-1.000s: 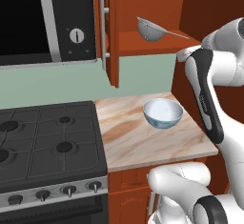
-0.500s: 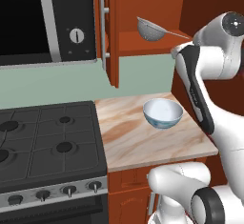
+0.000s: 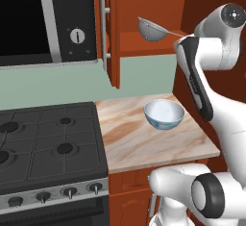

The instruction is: Open the cabinet and setup a tea strainer by placing it in the bowl upright.

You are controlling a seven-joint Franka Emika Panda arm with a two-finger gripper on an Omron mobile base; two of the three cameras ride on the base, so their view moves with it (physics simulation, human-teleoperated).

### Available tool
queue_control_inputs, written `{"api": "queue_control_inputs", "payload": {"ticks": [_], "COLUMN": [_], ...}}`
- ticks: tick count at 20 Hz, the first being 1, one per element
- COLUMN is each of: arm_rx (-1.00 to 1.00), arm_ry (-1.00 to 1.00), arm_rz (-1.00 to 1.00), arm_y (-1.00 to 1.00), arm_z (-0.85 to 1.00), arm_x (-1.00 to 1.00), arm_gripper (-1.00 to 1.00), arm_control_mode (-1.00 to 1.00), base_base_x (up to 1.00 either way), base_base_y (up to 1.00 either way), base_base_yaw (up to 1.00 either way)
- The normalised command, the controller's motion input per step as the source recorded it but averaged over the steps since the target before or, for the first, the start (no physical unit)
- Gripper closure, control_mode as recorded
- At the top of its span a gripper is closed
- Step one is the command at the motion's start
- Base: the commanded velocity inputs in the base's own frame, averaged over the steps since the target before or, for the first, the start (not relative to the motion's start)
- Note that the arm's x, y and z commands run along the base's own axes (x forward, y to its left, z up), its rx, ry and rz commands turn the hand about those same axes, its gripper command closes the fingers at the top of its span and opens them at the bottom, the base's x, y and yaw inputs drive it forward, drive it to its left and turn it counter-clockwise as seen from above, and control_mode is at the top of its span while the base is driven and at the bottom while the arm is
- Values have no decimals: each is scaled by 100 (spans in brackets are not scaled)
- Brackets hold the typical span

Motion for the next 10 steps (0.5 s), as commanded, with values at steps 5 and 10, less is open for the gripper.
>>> {"api": "queue_control_inputs", "payload": {"ticks": [5, 10], "arm_rx": [0, -3], "arm_ry": [0, 0], "arm_rz": [0, 0], "arm_y": [-23, -12], "arm_z": [2, 0], "arm_x": [41, 47], "arm_gripper": [-100, -100], "arm_control_mode": [-100, -100], "base_base_x": [0, 0], "base_base_y": [0, 0], "base_base_yaw": [0, 0]}}
